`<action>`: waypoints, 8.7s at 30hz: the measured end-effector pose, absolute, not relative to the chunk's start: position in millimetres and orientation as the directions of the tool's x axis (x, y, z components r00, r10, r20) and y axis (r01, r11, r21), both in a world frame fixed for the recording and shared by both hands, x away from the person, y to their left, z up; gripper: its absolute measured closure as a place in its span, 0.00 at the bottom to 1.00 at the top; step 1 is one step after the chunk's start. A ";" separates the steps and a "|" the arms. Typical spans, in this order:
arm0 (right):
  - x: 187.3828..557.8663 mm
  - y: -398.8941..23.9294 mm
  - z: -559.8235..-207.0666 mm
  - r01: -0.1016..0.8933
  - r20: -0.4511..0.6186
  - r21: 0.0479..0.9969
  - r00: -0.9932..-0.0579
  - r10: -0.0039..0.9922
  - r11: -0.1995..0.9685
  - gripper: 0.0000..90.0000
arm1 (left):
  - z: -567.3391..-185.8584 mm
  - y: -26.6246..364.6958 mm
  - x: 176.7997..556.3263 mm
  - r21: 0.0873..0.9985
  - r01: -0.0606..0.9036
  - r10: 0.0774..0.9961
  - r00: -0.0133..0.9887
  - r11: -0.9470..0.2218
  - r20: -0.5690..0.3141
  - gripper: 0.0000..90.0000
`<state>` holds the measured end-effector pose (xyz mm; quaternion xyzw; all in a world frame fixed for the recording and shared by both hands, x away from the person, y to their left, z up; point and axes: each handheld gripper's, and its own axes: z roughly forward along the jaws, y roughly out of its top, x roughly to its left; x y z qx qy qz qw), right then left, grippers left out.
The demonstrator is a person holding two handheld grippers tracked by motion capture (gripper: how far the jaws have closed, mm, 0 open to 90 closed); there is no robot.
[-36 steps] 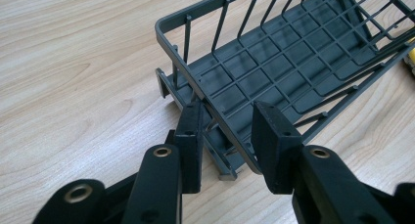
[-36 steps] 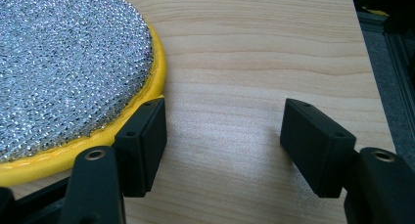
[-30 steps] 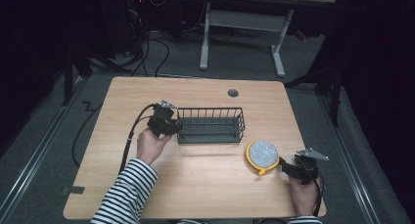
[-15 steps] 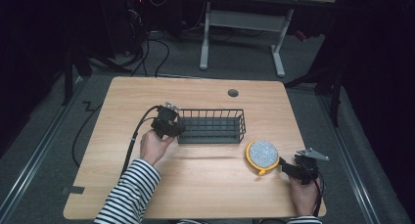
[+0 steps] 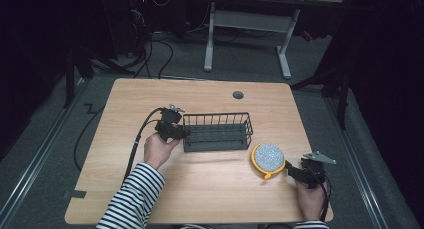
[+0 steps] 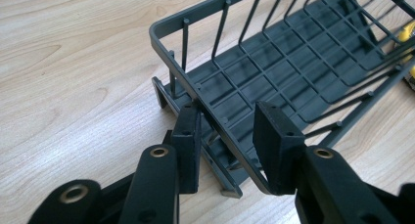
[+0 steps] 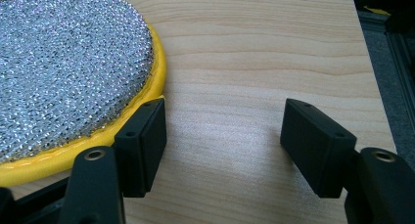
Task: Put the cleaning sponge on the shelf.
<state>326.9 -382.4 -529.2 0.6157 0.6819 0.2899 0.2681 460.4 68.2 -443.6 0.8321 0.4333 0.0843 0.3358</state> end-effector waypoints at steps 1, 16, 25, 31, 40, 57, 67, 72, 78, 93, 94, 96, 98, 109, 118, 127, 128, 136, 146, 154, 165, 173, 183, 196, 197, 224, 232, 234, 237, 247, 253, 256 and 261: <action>326.9 -382.3 -529.2 0.684 -0.009 0.725 -0.098 0.995 0.074 0.38 | -443.5 68.2 460.1 0.632 0.664 0.777 0.612 -0.401 -0.150 0.71; 327.0 -382.3 -529.3 0.682 -0.012 0.727 -0.100 0.995 0.077 0.38 | -442.3 79.0 443.8 0.623 0.660 0.776 0.617 -0.420 -0.130 0.71; 327.1 -382.1 -529.3 0.682 -0.013 0.727 -0.099 0.995 0.077 0.38 | -442.7 88.5 430.8 0.627 0.658 0.772 0.620 -0.417 -0.137 0.70; 327.2 -382.2 -529.4 0.682 -0.014 0.727 -0.100 0.995 0.078 0.38 | -440.2 92.0 431.2 0.631 0.658 0.772 0.620 -0.411 -0.144 0.61; 327.4 -381.5 -529.5 0.681 -0.015 0.728 -0.104 0.994 0.082 0.39 | -429.6 124.1 414.8 0.721 0.611 0.781 0.604 -0.326 -0.160 0.43; 327.4 -382.2 -529.5 0.680 -0.015 0.728 -0.112 0.994 0.087 0.39 | -492.7 197.5 380.9 0.731 0.660 0.882 0.434 -0.172 -0.185 0.39; 327.6 -383.1 -529.2 0.681 -0.016 0.726 -0.122 0.992 0.095 0.39 | -515.3 205.3 383.0 0.750 0.643 0.917 0.376 -0.156 -0.131 0.36; 327.7 -384.0 -528.9 0.683 -0.020 0.724 -0.117 0.993 0.095 0.41 | -526.8 208.5 388.4 0.741 0.655 0.931 0.345 -0.148 -0.120 0.35; 330.4 -388.9 -520.8 0.713 0.022 0.699 -0.098 0.995 0.055 0.44 | -534.3 209.8 389.0 0.741 0.655 0.937 0.332 -0.146 -0.109 0.34; 333.6 -375.0 -481.1 0.659 0.080 0.749 -0.190 0.978 0.067 0.40 | -536.8 199.5 387.7 0.740 0.634 0.938 0.347 -0.224 -0.013 0.30; 336.2 -372.1 -480.9 0.666 0.088 0.743 -0.192 0.977 0.064 0.40 | -536.8 199.8 387.7 0.740 0.635 0.938 0.347 -0.223 -0.015 0.30; 343.6 -368.0 -482.2 0.682 0.104 0.728 -0.208 0.972 0.068 0.38 | -536.7 199.4 387.5 0.739 0.635 0.938 0.346 -0.225 -0.011 0.30; 351.4 -362.9 -483.5 0.702 0.115 0.708 -0.221 0.968 0.077 0.37 | -536.8 199.2 387.5 0.740 0.634 0.939 0.345 -0.225 -0.010 0.30; 388.5 -347.3 -479.3 0.803 0.155 0.587 -0.243 0.958 0.108 0.37 | -536.7 199.3 387.5 0.739 0.635 0.938 0.345 -0.225 -0.012 0.30; 403.6 -355.0 -497.5 0.866 0.219 0.494 -0.216 0.951 0.083 0.33 | -536.8 199.1 387.4 0.740 0.635 0.939 0.343 -0.223 -0.011 0.30; 408.5 -363.8 -505.1 0.880 0.343 0.468 -0.259 0.903 0.074 0.63 | -536.8 198.8 387.4 0.740 0.635 0.940 0.341 -0.222 -0.010 0.30; 408.7 -364.7 -505.4 0.881 0.350 0.467 -0.261 0.900 0.074 0.66 | -536.8 198.7 387.4 0.740 0.635 0.940 0.340 -0.222 -0.011 0.30; 402.3 -352.0 -498.1 0.829 0.252 0.539 -0.327 0.911 0.148 0.85 | -536.9 198.6 387.4 0.741 0.634 0.941 0.340 -0.222 -0.009 0.30; 398.6 -350.6 -486.2 0.792 0.257 0.589 -0.373 0.892 0.161 0.85 | -536.8 198.7 387.4 0.740 0.635 0.940 0.341 -0.222 -0.010 0.30; 397.6 -349.2 -464.1 0.750 0.248 0.642 -0.402 0.882 0.161 0.85 | -536.8 198.9 387.8 0.740 0.634 0.939 0.343 -0.223 -0.012 0.30; 385.5 -355.8 -433.5 0.690 0.252 0.711 -0.433 0.865 0.138 0.85 | -536.7 199.0 387.8 0.741 0.634 0.939 0.345 -0.223 -0.013 0.31; 389.1 -347.6 -403.3 0.644 0.225 0.748 -0.469 0.854 0.157 0.85 | -536.7 198.4 386.8 0.744 0.627 0.935 0.355 -0.230 -0.010 0.35; 399.8 -321.3 -377.5 0.600 0.184 0.777 -0.505 0.843 0.190 0.85 | -536.7 198.0 386.1 0.745 0.624 0.931 0.364 -0.236 -0.010 0.36; 424.2 -290.0 -363.3 0.562 0.166 0.803 -0.534 0.829 0.201 0.85 | -536.6 197.9 385.8 0.745 0.622 0.928 0.372 -0.241 -0.009 0.36; 426.5 -287.4 -362.3 0.558 0.165 0.806 -0.534 0.829 0.199 0.85 | -536.7 197.9 385.8 0.746 0.621 0.928 0.372 -0.241 -0.010 0.36; 463.4 -237.3 -394.5 0.547 0.108 0.797 -0.545 0.832 0.255 0.84 | -536.6 197.8 385.8 0.745 0.622 0.929 0.371 -0.241 -0.009 0.36; 462.0 -230.1 -408.3 0.563 0.104 0.774 -0.564 0.819 0.290 0.84 | -536.6 197.8 385.8 0.745 0.622 0.929 0.371 -0.241 -0.009 0.36; 461.5 -231.4 -412.0 0.567 0.121 0.775 -0.567 0.815 0.280 0.84 | -536.6 197.8 385.8 0.745 0.622 0.929 0.371 -0.241 -0.009 0.36; 459.8 -231.2 -413.2 0.567 0.117 0.770 -0.575 0.810 0.291 0.83 | -536.6 197.8 385.8 0.745 0.622 0.929 0.371 -0.241 -0.010 0.36; 454.6 -224.9 -418.7 0.572 0.104 0.749 -0.600 0.793 0.335 0.83 | -536.7 197.8 385.8 0.746 0.622 0.929 0.371 -0.240 -0.011 0.36; 449.3 -225.3 -424.7 0.584 0.098 0.724 -0.612 0.784 0.366 0.81 | -536.6 197.8 385.9 0.745 0.622 0.928 0.371 -0.241 -0.010 0.36; 447.2 -225.3 -423.6 0.579 0.081 0.722 -0.616 0.784 0.380 0.73 | -536.6 197.7 385.9 0.746 0.622 0.929 0.371 -0.240 -0.010 0.36; 440.6 -228.4 -414.3 0.547 0.066 0.759 -0.604 0.795 0.353 0.52 | -536.6 197.8 386.0 0.745 0.622 0.929 0.371 -0.240 -0.011 0.36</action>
